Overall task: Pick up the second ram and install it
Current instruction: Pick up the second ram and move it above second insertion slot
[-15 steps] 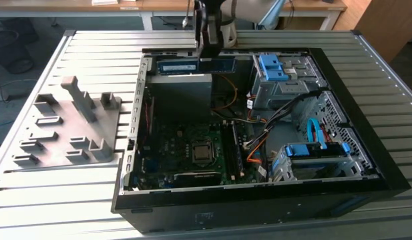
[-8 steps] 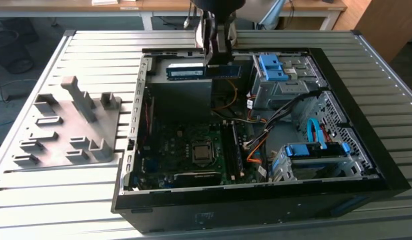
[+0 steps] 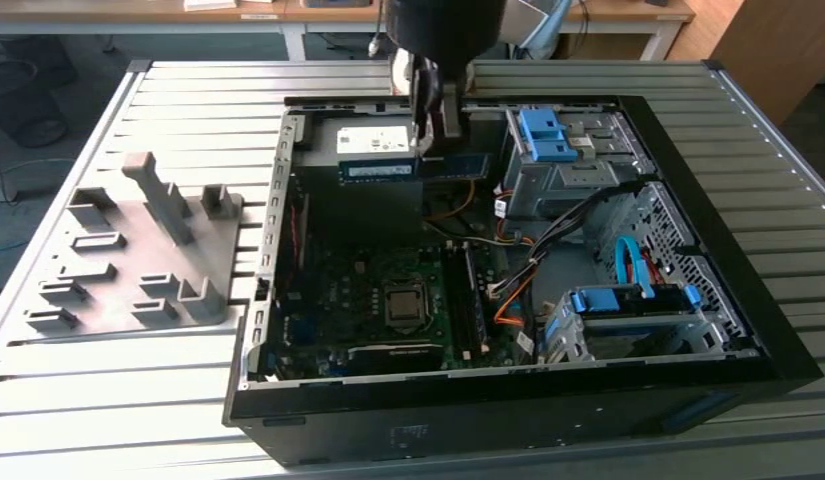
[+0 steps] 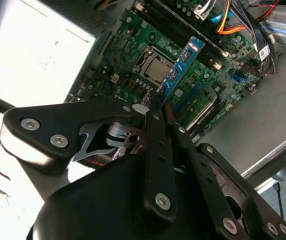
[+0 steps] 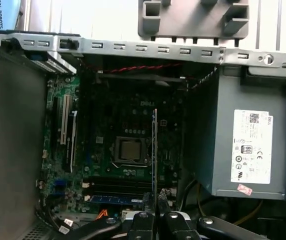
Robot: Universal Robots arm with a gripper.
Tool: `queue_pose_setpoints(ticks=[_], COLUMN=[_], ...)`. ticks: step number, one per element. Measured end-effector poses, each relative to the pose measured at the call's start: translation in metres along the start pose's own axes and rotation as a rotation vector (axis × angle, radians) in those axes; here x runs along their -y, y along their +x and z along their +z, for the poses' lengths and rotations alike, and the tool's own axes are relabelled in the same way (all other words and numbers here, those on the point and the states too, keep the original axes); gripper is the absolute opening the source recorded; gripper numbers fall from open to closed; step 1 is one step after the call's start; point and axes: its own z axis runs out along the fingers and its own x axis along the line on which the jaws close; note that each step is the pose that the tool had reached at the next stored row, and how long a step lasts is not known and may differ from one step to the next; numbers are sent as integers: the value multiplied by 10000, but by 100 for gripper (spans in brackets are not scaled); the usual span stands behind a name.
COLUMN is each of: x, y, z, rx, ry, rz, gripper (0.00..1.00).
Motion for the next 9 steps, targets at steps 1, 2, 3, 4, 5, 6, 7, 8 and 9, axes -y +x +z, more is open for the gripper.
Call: queue_pose_setpoints(ticks=[1,2,3,4,5,6,7,8,9], x=[19,41,67,94,124,154,186,213,236], y=[8,14,16,18,19,21,23,24,26], z=[16,34,51,68,85,103,122,139,156], rx=[-2,-2,0,2,7,12,17,21,31], ry=[-1,-2,-1,-1,-1,0,-1,-1,0], rz=[1,3,3,5,8,13,18,23,27], gripper=[14,14,14,14,14,14,14,14,14])
